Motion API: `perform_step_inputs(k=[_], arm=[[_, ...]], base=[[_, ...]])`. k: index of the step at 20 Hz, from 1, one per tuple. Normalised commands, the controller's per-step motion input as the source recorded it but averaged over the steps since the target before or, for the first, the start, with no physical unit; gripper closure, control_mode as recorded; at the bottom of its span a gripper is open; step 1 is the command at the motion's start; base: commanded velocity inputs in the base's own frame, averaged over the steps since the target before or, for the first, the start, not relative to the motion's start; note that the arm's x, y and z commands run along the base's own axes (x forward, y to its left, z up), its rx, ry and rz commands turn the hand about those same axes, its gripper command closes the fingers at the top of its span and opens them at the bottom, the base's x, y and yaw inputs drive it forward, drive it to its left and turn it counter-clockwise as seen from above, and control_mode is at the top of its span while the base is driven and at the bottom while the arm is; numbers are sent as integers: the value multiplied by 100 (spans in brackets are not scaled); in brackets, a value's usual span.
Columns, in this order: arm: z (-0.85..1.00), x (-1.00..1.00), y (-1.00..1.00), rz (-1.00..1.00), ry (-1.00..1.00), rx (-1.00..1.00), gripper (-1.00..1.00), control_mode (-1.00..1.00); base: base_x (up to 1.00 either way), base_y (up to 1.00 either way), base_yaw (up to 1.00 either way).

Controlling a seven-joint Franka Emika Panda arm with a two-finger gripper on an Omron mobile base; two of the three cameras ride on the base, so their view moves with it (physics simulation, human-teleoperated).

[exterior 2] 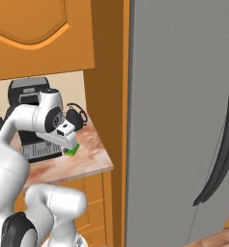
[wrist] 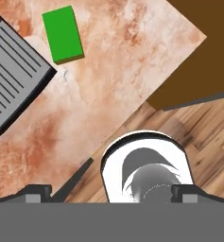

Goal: Place the sponge inside the microwave to prepare for sanitizing.

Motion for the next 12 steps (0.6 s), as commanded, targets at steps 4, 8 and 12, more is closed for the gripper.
perform_step_inputs(k=[4,8,12], arm=[[-24,27,11,0,7,0,-100,-100],[-13,44,8,1,0,0,-100,-100],[-7,44,0,5,0,0,-100,-100]], base=[[0,0,0],[0,0,0],[0,0,0]])
